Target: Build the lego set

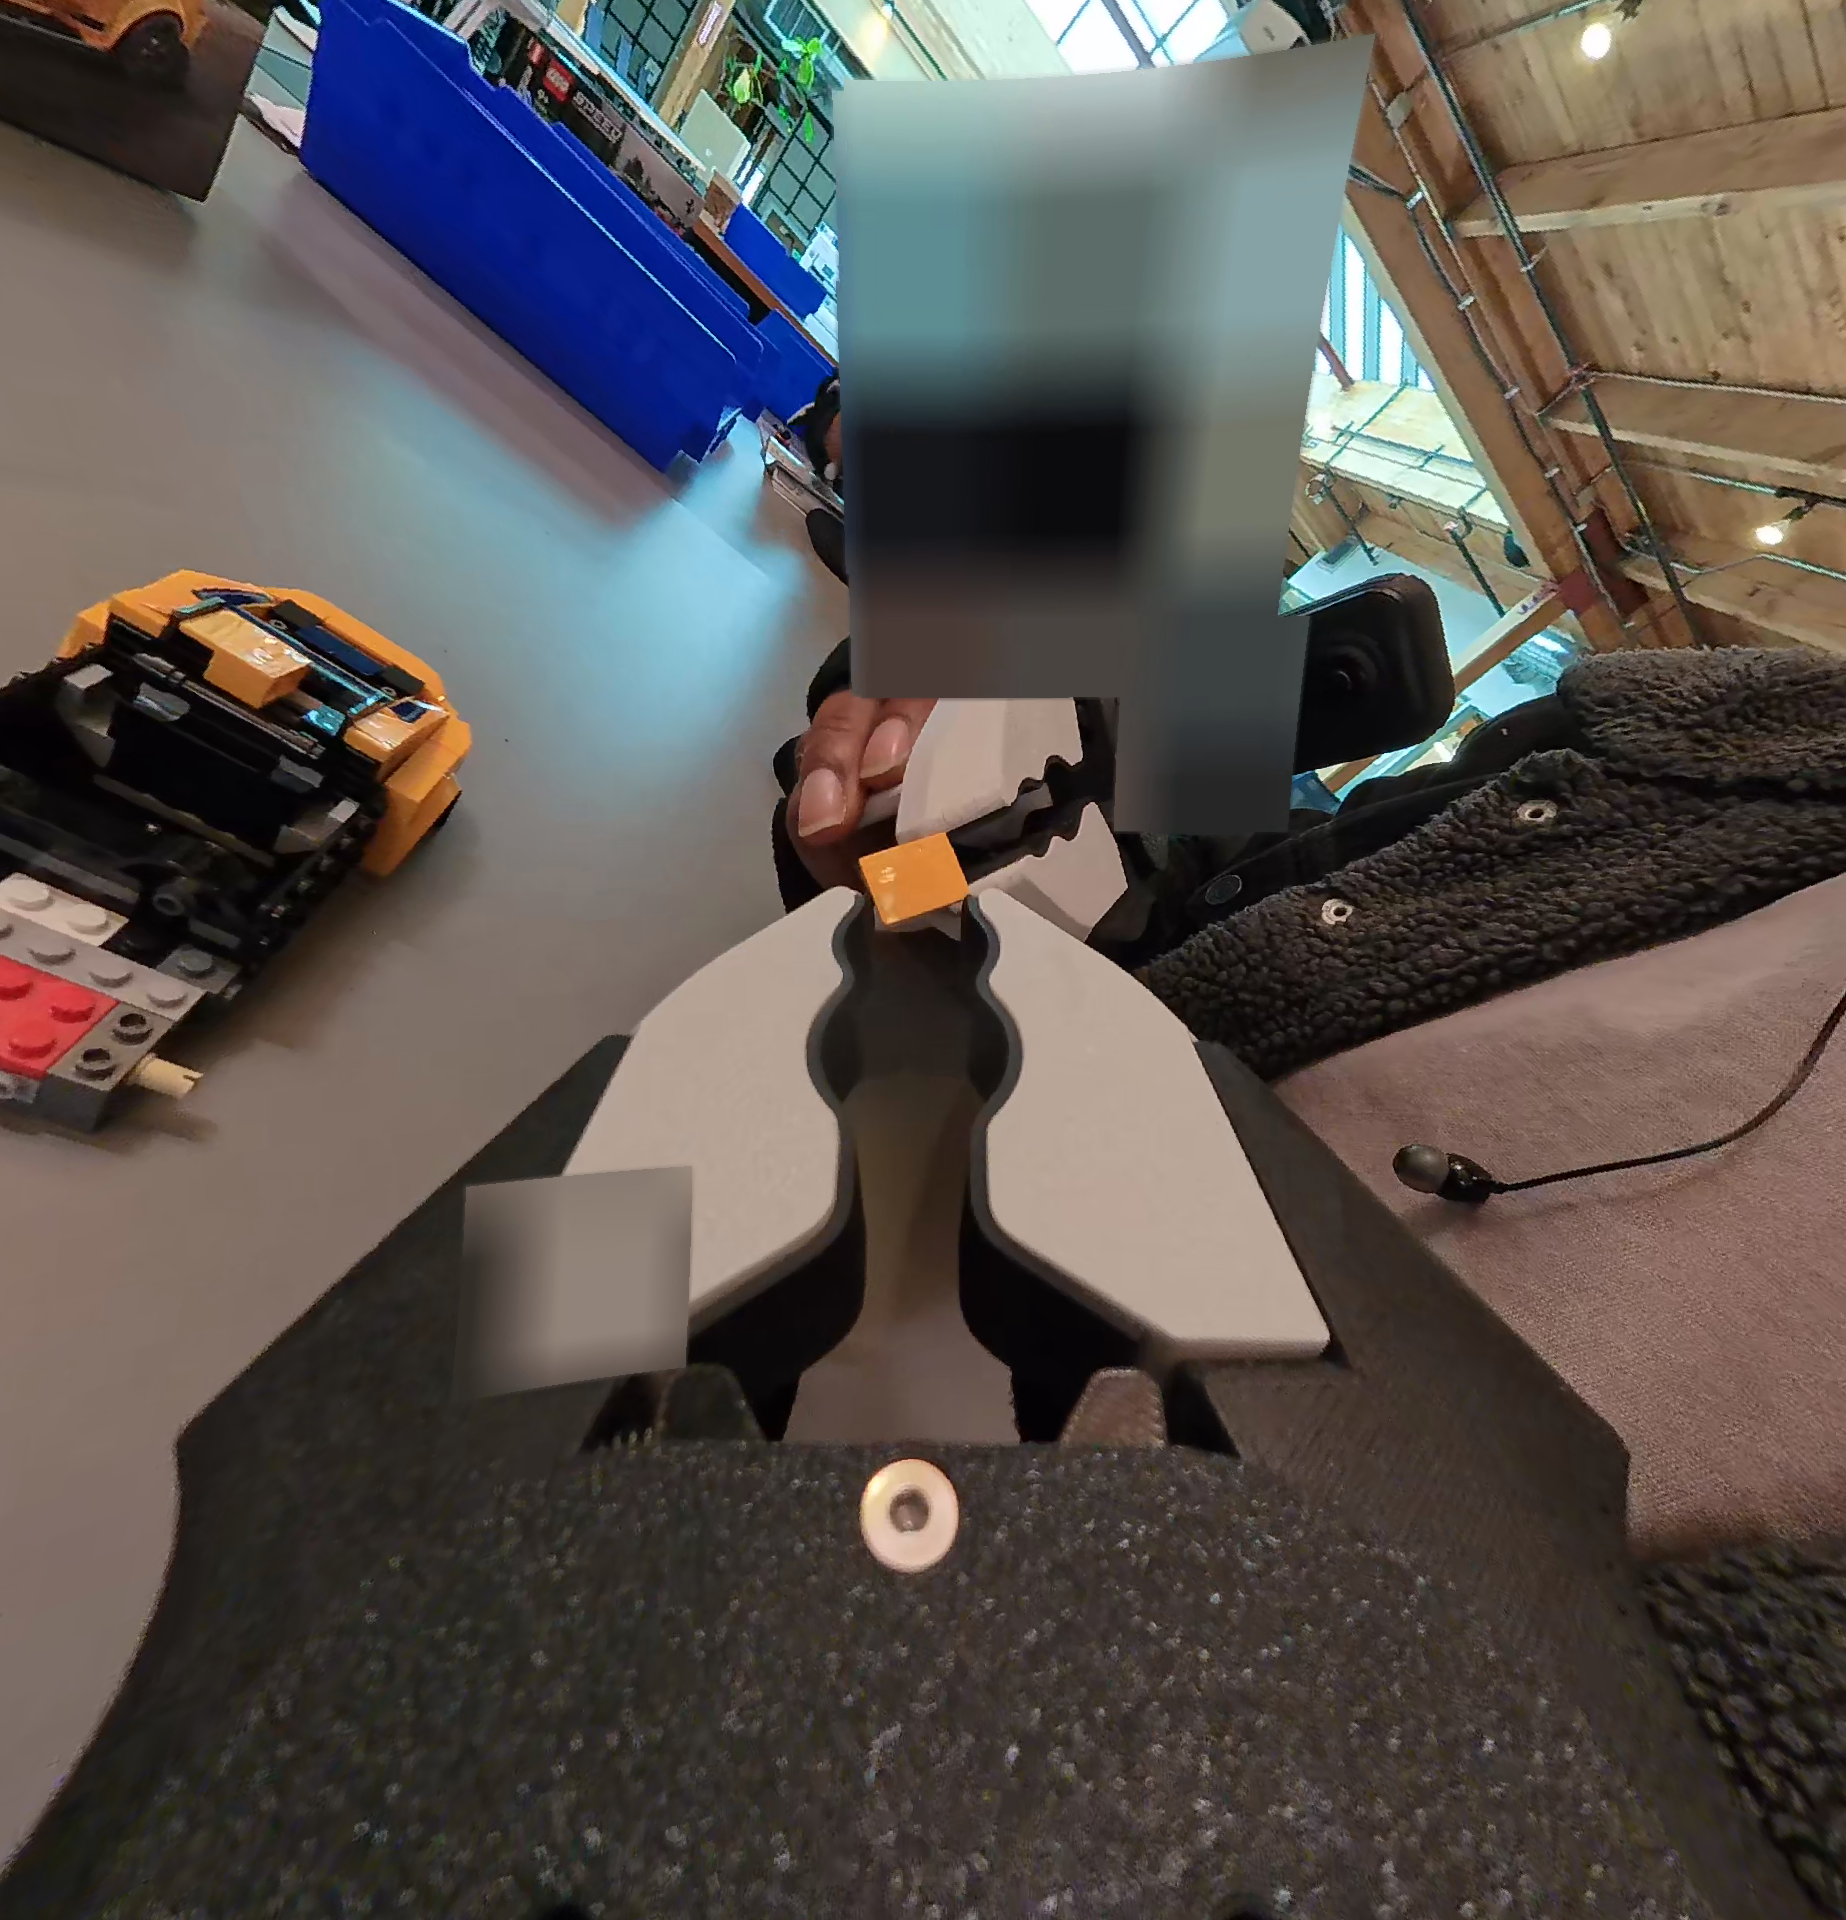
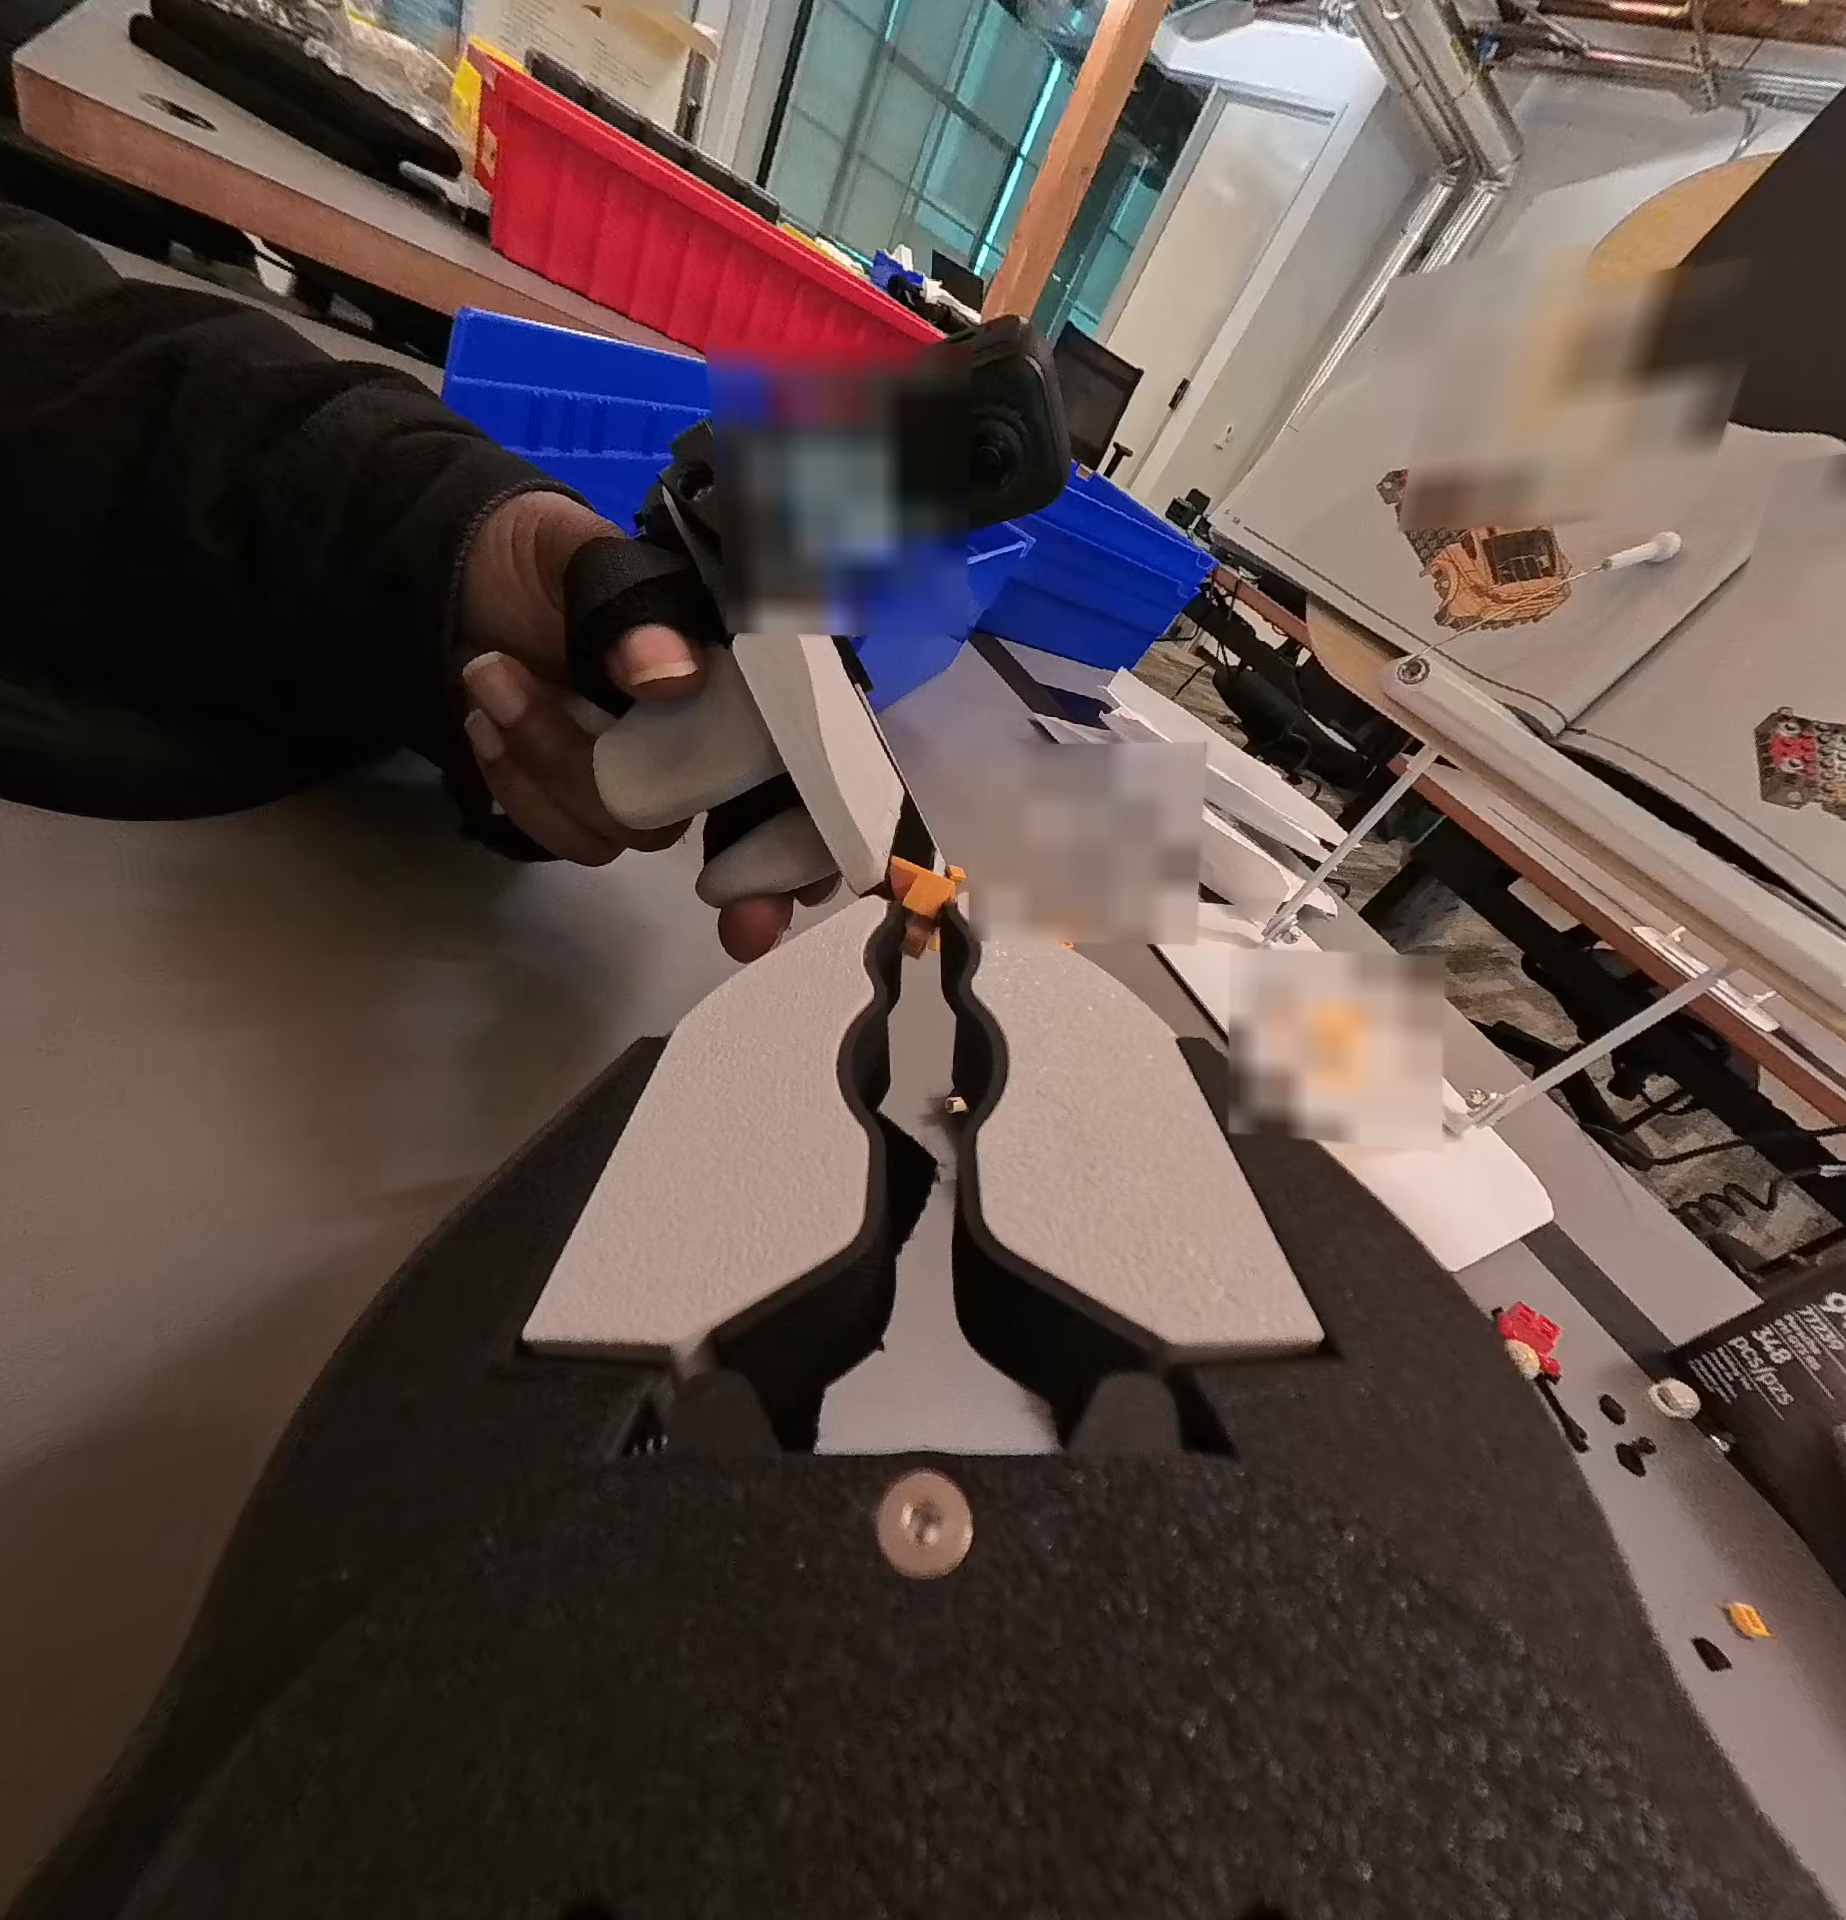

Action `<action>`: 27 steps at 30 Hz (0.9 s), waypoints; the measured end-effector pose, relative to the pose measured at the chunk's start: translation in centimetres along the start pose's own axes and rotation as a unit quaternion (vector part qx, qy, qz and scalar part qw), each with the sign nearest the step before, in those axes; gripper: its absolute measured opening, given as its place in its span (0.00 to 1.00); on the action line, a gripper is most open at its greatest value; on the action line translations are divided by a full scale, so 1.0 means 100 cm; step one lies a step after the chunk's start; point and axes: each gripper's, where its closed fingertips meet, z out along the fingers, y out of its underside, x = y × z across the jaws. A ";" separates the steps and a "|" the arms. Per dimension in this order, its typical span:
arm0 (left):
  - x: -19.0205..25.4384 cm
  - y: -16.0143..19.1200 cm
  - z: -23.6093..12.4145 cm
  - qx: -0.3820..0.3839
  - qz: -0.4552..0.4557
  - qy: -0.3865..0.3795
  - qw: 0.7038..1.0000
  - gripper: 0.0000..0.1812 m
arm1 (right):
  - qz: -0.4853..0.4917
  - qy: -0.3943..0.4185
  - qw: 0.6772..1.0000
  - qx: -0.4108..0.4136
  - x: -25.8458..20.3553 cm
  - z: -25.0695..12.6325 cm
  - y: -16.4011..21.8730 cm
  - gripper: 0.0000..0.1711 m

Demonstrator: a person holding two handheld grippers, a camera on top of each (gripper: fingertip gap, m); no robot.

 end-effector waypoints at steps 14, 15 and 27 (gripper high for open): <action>-0.009 -0.005 -0.007 0.010 0.013 -0.031 0.999 0.00 | 0.011 0.013 1.000 -0.013 0.006 0.000 0.005 0.00; -0.013 -0.007 -0.010 0.012 0.018 -0.048 0.999 0.00 | 0.013 0.017 1.000 -0.016 0.008 -0.001 0.007 0.00; -0.070 0.000 -0.039 -0.078 0.175 -0.280 0.941 0.03 | 0.074 0.002 0.993 -0.096 0.011 0.005 0.040 0.03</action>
